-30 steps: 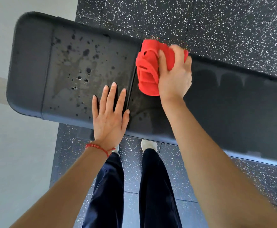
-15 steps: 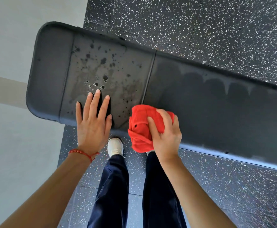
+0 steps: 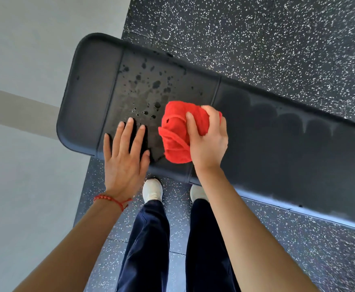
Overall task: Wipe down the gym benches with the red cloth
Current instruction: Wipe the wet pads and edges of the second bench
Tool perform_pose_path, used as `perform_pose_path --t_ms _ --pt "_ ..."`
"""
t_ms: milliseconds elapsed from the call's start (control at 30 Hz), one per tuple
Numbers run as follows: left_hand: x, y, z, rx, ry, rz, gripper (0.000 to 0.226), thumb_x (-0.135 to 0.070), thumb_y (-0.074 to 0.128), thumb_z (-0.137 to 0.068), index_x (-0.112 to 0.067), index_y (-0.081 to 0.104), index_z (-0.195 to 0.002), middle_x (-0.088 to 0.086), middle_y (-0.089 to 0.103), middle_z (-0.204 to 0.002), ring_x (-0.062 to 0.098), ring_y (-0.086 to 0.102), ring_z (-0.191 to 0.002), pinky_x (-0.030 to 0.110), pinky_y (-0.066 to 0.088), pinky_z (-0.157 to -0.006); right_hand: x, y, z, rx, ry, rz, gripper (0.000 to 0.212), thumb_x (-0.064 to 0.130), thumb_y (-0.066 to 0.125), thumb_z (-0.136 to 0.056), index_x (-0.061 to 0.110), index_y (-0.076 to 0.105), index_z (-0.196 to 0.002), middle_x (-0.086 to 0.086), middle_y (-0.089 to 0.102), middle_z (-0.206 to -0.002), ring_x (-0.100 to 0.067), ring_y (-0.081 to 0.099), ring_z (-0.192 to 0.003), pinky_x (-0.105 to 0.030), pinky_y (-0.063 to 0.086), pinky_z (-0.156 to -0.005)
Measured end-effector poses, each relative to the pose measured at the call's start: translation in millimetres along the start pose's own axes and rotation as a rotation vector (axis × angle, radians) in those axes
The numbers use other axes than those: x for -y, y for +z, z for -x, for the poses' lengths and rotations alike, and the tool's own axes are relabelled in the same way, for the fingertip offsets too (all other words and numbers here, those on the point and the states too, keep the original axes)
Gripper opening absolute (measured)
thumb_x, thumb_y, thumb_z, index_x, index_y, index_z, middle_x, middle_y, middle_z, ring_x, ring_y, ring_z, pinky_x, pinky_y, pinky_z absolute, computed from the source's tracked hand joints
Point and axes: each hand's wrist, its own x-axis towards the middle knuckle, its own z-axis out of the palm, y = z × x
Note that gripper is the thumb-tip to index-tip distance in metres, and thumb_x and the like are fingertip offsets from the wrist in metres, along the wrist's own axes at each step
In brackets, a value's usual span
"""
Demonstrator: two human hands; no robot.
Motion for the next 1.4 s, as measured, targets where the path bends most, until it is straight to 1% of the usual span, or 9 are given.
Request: perform_pose_path --t_ms 200,267,400,533,667,867,1067,1200,1400 --pt "22.5 -2.0 4.4 0.011 0.021 -0.045 0.054 -0.027 0.037 -0.089 -0.005 0.043 -0.137 0.019 0.034 -0.146 0.036 0.03 -0.134 0.057 0.023 -0.107 -12.3 -0.1 42.2 0.072 -0.025 0.067 0.06 0.064 0.058 -0.064 0.025 0.056 -0.11 -0.001 0.057 -0.105 -0.012 0.054 -0.088 -0.025 0.041 -0.069" --pt "22.7 -2.4 4.0 0.021 0.02 -0.045 0.054 -0.027 0.037 -0.089 -0.004 0.043 -0.137 0.02 0.034 -0.147 0.036 0.03 -0.134 0.057 0.023 -0.107 -13.6 2.0 59.9 0.089 -0.026 0.078 0.066 0.068 0.056 -0.061 0.026 0.052 -0.112 -0.001 0.055 -0.105 -0.013 0.053 -0.089 -0.026 0.042 -0.069" --pt "23.6 -2.3 3.9 0.023 0.033 -0.034 0.054 -0.028 0.039 -0.089 -0.004 0.042 -0.138 0.02 0.033 -0.147 0.037 0.03 -0.135 0.057 0.022 -0.107 -9.7 8.8 68.0 0.024 -0.013 0.106 0.065 0.065 0.057 -0.064 0.022 0.053 -0.111 -0.004 0.057 -0.102 -0.021 0.058 -0.087 -0.031 0.048 -0.066" --pt "25.0 -2.6 4.1 0.015 0.041 -0.035 0.054 -0.028 0.038 -0.089 -0.005 0.043 -0.137 0.02 0.034 -0.147 0.036 0.031 -0.134 0.057 0.024 -0.106 -2.7 13.7 42.6 -0.041 -0.06 0.115 0.058 0.061 0.059 -0.067 0.018 0.06 -0.106 -0.005 0.059 -0.097 -0.018 0.058 -0.083 -0.029 0.044 -0.061" --pt "26.8 -0.4 3.7 -0.004 0.048 -0.037 0.053 -0.028 0.038 -0.089 -0.006 0.043 -0.137 0.019 0.034 -0.147 0.035 0.03 -0.135 0.056 0.024 -0.107 7.5 19.7 12.2 -0.029 -0.115 0.099 0.054 0.052 0.072 -0.066 0.017 0.061 -0.106 -0.008 0.059 -0.101 -0.024 0.061 -0.085 -0.028 0.038 -0.063" --pt "29.2 4.9 4.6 -0.034 0.057 -0.042 0.053 -0.028 0.038 -0.09 -0.008 0.039 -0.139 0.018 0.033 -0.147 0.032 0.026 -0.136 0.054 0.021 -0.107 30.3 33.5 -32.7 -0.052 -0.06 0.08 0.057 0.055 0.07 -0.068 0.023 0.058 -0.113 -0.004 0.057 -0.108 -0.025 0.059 -0.092 -0.032 0.042 -0.07" --pt "28.0 2.6 4.7 -0.025 0.056 -0.043 0.053 -0.028 0.038 -0.09 -0.007 0.041 -0.138 0.019 0.034 -0.147 0.035 0.029 -0.135 0.055 0.023 -0.107 20.0 30.3 -8.9 -0.042 -0.068 0.09 0.055 0.051 0.073 -0.069 0.019 0.058 -0.112 -0.006 0.06 -0.108 -0.026 0.059 -0.092 -0.032 0.039 -0.069" --pt "30.4 -6.3 6.6 -0.024 0.047 -0.001 0.053 -0.027 0.038 -0.089 -0.004 0.044 -0.136 0.02 0.035 -0.146 0.036 0.031 -0.135 0.056 0.022 -0.107 8.4 29.8 29.4 0.015 -0.12 0.114 0.055 0.052 0.073 -0.067 0.017 0.06 -0.108 -0.007 0.062 -0.102 -0.026 0.062 -0.085 -0.031 0.046 -0.063" --pt "52.9 -12.6 11.8 -0.029 -0.039 -0.012 0.053 -0.027 0.04 -0.089 -0.005 0.044 -0.137 0.021 0.033 -0.146 0.037 0.028 -0.136 0.058 0.018 -0.108 5.9 33.2 63.5 0.067 -0.164 0.121 0.059 0.064 0.058 -0.065 0.019 0.061 -0.103 -0.006 0.061 -0.093 -0.025 0.062 -0.077 -0.031 0.05 -0.056"
